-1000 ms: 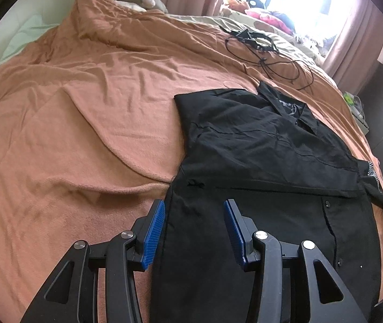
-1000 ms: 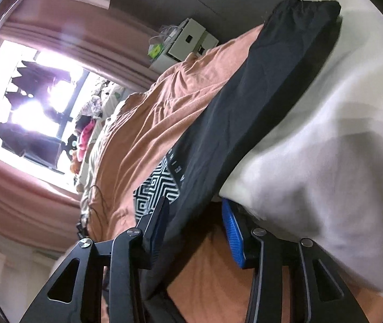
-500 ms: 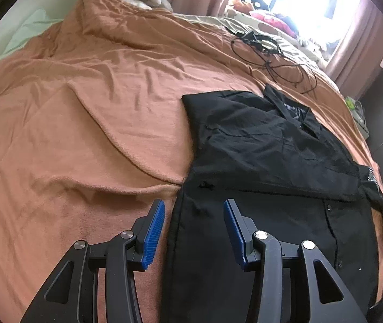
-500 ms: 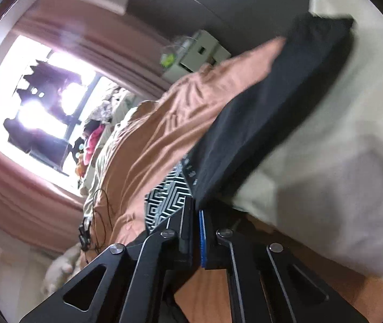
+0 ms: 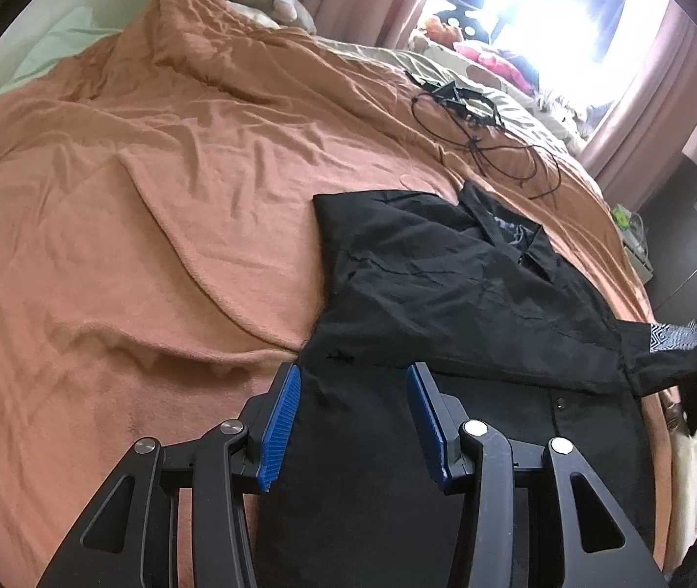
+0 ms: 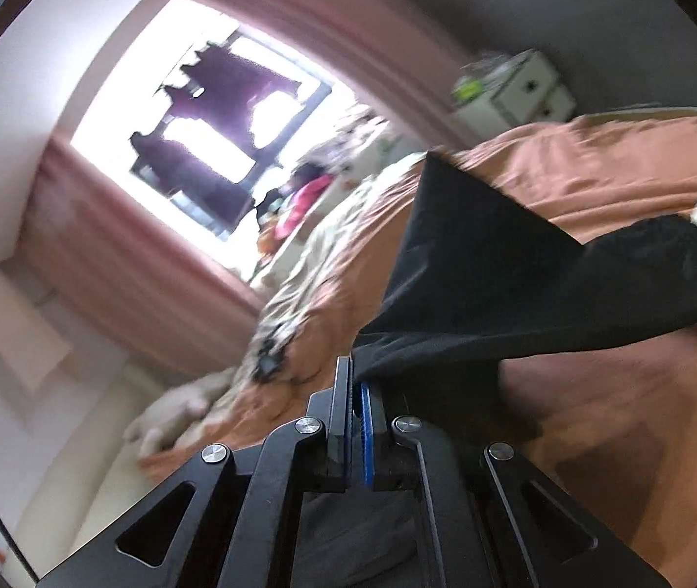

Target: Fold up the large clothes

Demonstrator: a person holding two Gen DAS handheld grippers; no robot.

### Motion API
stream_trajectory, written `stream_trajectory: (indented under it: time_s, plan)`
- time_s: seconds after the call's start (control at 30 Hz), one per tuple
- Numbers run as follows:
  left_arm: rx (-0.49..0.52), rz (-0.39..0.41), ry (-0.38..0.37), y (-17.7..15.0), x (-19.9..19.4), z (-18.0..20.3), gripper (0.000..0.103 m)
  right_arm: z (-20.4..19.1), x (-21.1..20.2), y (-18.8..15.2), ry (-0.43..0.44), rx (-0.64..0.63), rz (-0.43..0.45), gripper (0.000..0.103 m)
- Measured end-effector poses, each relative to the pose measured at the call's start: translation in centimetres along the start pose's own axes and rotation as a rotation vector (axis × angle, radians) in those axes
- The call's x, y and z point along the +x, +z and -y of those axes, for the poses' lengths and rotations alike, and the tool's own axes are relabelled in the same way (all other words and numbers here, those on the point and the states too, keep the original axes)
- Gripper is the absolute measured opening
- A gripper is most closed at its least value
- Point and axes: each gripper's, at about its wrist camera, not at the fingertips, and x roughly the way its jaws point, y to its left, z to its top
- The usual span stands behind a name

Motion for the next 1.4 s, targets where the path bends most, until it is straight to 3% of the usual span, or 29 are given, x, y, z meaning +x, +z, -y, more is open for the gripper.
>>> stream_trajectory:
  time_s: [0.13,0.3,0.43,0.53,0.57,0.63,0.67,0.73,0.8,0.83,1.07,1.23,1.33,1.4]
  plan:
    - [-0.008,0.008,-0.009,0.1,-0.4,-0.2,0.048,-3.3,2.5,-2.9,0.06,-0.04,-0.087,0.004]
    - [-0.039,0.013,-0.021,0.4,-0.6,-1.2,0.048,-6.5,6.3,-7.7,0.063,-0.122,-0.218,0.004]
    - [-0.055,0.01,-0.022,0.5,-0.7,-1.9,0.047,-7.1,9.8,-12.5,0.022,-0.185,-0.346,0.004]
    - [-0.073,0.014,-0.027,0.5,-1.0,-2.4,0.047,-5.8,12.8,-16.4,-0.119,-0.213,-0.507,0.008]
    - [-0.079,0.016,-0.03,0.6,-1.1,-2.5,0.047,-5.1,13.6,-17.4,-0.162,-0.211,-0.556,0.011]
    - [-0.091,0.019,-0.037,0.7,-1.3,-2.7,0.047,-3.8,14.2,-18.4,-0.204,-0.191,-0.615,0.025]
    - [-0.094,0.021,-0.041,0.7,-1.4,-2.7,0.047,-3.3,13.9,-18.6,-0.21,-0.165,-0.628,0.038]
    - [-0.092,0.026,-0.046,0.7,-1.6,-2.5,0.047,-2.7,12.8,-18.6,-0.202,-0.129,-0.61,0.049]
    - [-0.087,0.028,-0.049,0.7,-1.7,-2.4,0.047,-2.3,10.9,-17.7,-0.224,-0.117,-0.568,0.07]
    - [-0.084,0.027,-0.051,0.7,-1.7,-2.3,0.047,-2.0,9.9,-17.3,-0.238,-0.11,-0.545,0.072]
    - [-0.059,0.019,-0.058,0.2,-1.8,-1.2,0.047,2.3,6.4,-12.9,-0.331,0.065,-0.402,0.073]
    - [-0.057,0.012,-0.042,0.2,-1.3,-1.2,0.047,5.4,5.7,-10.7,-0.385,0.1,-0.308,0.073]
    - [-0.059,0.005,-0.031,0.2,-0.9,-1.4,0.047,6.8,6.0,-10.0,-0.375,0.135,-0.274,0.073]
    - [-0.06,0.003,-0.022,0.3,-0.7,-1.6,0.048,7.6,6.1,-9.5,-0.398,0.137,-0.249,0.065]
